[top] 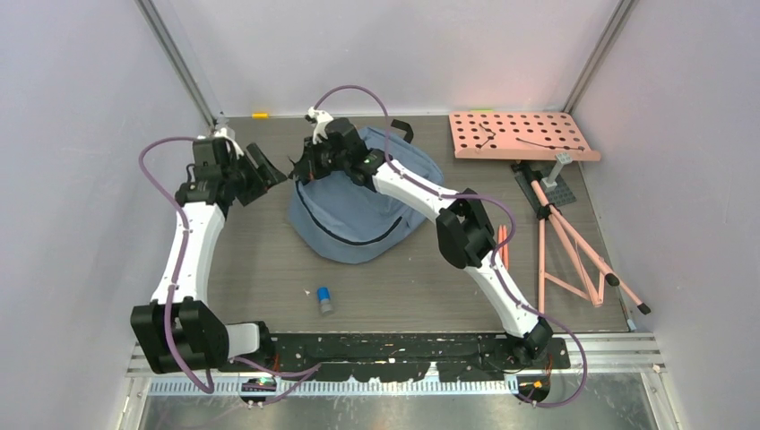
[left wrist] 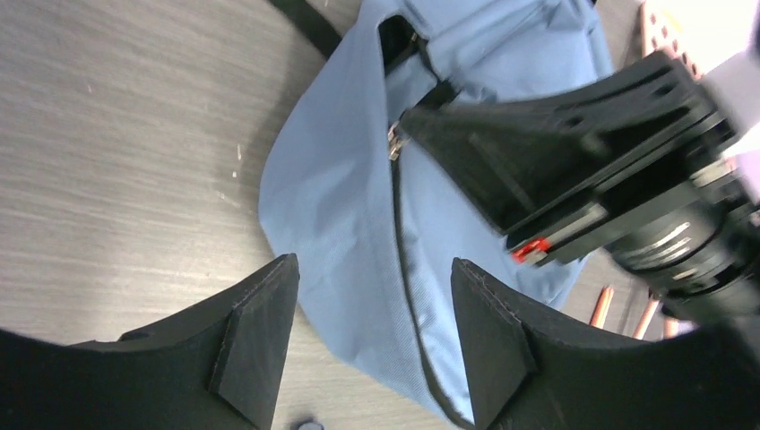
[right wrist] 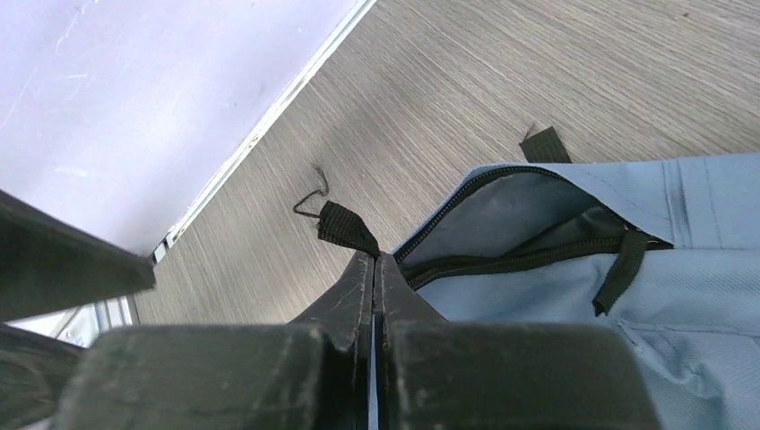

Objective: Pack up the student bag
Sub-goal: Zip the student bag at the center of the board.

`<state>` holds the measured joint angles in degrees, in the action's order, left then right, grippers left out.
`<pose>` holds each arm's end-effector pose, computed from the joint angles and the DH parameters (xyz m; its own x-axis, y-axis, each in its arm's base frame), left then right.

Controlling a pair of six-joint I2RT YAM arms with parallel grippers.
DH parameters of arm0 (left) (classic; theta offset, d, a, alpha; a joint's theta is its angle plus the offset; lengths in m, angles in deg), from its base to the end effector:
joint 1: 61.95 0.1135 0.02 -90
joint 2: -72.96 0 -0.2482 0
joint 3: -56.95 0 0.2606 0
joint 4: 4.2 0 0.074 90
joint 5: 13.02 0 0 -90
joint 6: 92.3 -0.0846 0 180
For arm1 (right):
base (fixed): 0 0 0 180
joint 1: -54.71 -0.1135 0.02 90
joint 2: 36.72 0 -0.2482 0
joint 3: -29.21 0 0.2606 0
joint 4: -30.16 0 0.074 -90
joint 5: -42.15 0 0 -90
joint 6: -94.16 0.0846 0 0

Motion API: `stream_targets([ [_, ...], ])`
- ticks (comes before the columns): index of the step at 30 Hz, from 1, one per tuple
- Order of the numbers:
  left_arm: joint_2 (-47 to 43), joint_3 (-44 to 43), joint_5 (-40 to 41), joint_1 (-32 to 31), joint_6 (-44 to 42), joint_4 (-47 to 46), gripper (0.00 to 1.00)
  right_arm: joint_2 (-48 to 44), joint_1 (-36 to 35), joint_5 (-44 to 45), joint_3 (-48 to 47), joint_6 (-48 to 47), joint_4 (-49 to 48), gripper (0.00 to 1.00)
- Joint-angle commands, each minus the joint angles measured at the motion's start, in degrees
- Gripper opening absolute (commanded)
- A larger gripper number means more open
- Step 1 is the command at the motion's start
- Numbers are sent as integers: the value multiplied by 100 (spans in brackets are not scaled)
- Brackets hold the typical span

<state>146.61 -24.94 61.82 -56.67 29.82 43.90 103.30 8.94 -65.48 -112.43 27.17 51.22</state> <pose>0.3282 0.0081 0.2892 -0.5996 -0.5708 -0.5610 -0.2453 0.7983 -0.5501 0.4117 0.4596 0.2289 -0.5585 -0.0396 -0.8286 -0.7212 0.5167 0.4614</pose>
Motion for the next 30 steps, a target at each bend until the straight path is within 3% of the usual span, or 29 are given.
stream_targets([
  [1,-180,617,-157,-1,94,-525,64,-254,131,142,-349,141,-215,1],
  [14,898,614,-780,-233,457,-1653,70,-272,175,-78,-332,248,-251,1],
  [16,1129,558,-824,-290,425,-1609,63,-274,175,-97,-333,260,-285,1],
  [21,1252,434,-760,-474,180,-1255,20,-278,175,-8,-333,278,-338,1],
  [23,1106,477,-702,-475,112,-1121,7,-263,176,88,-336,269,-359,1],
  [30,536,869,-590,-475,-259,-230,2,-67,132,767,-468,189,-502,1],
])
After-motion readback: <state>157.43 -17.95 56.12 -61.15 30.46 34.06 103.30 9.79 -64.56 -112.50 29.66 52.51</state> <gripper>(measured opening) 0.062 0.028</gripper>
